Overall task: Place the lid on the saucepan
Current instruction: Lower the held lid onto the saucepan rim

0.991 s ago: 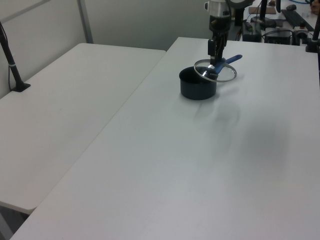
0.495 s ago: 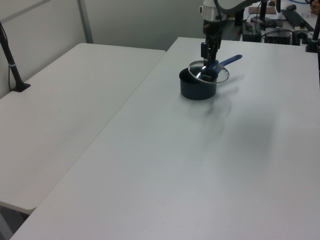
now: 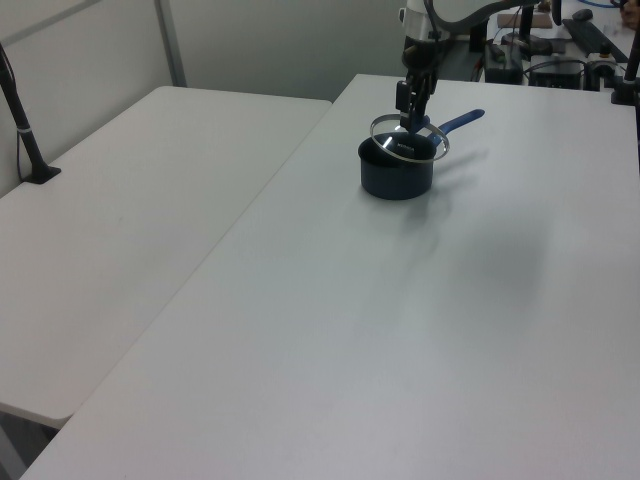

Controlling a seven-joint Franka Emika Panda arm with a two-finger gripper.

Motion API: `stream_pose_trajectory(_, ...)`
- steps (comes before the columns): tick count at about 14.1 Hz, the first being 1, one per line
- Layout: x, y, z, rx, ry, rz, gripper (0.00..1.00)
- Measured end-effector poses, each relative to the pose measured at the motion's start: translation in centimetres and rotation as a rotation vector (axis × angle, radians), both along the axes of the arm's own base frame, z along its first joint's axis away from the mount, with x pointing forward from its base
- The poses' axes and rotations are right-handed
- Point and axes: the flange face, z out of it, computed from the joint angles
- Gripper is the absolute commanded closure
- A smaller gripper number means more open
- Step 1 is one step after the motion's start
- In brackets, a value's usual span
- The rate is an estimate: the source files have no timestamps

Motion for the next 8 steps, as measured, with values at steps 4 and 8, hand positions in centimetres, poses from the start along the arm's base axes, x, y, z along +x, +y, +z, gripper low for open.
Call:
stream_pose_trajectory(4,0.8,-0.4,-1.7,-0.003,-0.016,-0.020,0.58)
stream_pose_trajectory(8,1.3,-0.5,-2.2,-0.004,-0.037,-0.046,0.58)
